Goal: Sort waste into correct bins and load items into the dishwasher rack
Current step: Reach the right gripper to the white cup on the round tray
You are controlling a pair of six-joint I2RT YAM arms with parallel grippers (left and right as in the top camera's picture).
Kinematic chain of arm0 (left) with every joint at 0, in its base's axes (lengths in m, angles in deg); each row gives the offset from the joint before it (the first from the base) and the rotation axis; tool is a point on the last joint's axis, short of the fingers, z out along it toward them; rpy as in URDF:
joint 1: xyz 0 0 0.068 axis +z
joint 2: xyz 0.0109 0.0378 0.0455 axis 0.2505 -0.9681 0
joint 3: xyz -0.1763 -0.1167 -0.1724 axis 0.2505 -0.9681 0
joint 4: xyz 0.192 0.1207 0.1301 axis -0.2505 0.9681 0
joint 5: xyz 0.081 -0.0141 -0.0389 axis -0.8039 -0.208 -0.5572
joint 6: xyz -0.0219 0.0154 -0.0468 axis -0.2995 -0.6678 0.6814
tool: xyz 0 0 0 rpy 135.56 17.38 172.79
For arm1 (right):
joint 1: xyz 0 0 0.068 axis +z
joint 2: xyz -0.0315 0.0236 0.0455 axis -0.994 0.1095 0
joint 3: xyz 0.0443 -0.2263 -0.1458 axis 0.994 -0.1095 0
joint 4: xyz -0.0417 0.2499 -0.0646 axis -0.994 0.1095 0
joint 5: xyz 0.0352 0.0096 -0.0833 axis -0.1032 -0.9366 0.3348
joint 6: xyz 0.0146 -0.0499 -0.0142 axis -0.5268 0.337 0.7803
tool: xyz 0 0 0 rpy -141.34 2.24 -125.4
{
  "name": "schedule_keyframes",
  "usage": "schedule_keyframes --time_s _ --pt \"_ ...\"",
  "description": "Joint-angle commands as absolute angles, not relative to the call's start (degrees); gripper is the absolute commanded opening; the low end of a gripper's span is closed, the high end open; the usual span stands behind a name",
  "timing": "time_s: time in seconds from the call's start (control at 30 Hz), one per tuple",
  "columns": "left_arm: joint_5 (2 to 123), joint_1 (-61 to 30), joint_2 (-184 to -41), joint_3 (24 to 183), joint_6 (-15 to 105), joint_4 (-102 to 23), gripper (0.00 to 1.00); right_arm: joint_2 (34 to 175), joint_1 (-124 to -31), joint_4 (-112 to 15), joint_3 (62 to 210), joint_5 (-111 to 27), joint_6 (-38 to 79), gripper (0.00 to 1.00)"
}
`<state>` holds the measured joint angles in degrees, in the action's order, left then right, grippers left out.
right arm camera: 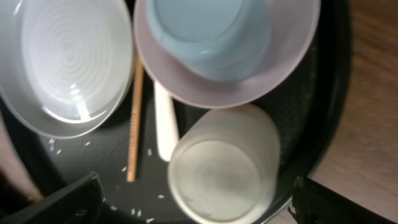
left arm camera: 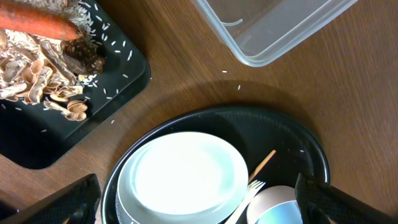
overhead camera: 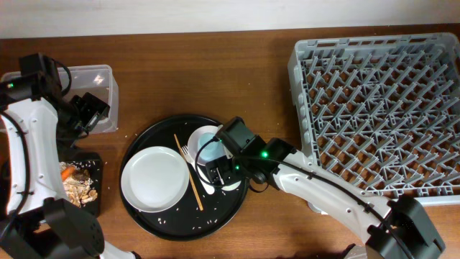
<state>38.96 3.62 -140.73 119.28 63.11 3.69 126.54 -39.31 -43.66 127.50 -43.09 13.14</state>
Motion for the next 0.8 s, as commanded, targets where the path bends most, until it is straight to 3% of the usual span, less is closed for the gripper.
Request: schedule_keyframes --time_s 0.0,0.3,0.77 --pt "39.0 3.8 -140.3 119.2 63.9 3.7 0.99 126.7 -39.1 -43.2 128.4 -46.4 12.5 0.99" --pt "38.9 3.8 -140.3 119.2 63.9 3.7 0.99 126.7 -39.1 -36.8 128.4 -43.9 12.5 0.99" --pt "39.0 3.8 -140.3 119.2 63.9 3.7 0.99 126.7 -39.1 -38.1 128.4 -42.4 12.5 0.99"
